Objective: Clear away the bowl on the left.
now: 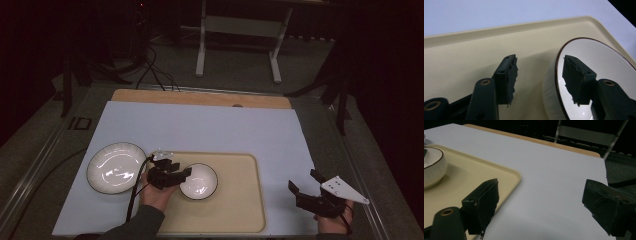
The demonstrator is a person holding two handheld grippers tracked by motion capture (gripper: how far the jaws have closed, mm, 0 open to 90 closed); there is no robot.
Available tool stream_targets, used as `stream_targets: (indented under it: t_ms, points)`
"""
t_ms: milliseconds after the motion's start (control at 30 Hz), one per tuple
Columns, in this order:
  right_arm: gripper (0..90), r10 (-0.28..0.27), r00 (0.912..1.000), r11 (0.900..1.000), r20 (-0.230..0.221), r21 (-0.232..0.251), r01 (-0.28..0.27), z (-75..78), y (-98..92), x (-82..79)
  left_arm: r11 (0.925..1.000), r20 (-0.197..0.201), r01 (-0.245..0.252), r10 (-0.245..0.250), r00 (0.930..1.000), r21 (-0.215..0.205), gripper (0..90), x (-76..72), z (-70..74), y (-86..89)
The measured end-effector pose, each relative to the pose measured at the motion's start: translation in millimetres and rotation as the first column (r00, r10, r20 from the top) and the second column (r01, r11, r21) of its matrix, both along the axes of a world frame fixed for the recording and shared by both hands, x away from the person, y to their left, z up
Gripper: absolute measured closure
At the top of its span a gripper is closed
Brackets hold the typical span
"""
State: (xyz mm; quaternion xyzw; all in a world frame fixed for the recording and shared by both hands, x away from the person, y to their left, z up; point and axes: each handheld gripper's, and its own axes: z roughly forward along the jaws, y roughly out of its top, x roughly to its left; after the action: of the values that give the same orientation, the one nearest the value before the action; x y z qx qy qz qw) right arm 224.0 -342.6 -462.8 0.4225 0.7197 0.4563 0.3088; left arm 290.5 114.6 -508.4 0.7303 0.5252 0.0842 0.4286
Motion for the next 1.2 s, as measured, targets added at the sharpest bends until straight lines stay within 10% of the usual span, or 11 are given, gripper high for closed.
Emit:
stream_targets:
  t_ms: [533,1200]
  points:
    - [13.6,0.000,1.0000,1.000,0.005,0.003,0.000,0.5,-0.5,-0.8,0.9983,0.106,-0.054,0.051,0.9931,0.025,37.5,-9.0,27.0,22.0]
    - [13.6,0.000,1.0000,1.000,0.008,0.005,0.000,0.8,-1.0,-1.2,0.9836,0.277,-0.177,0.161,0.9475,0.035,33.7,-25.5,60.5,101.7]
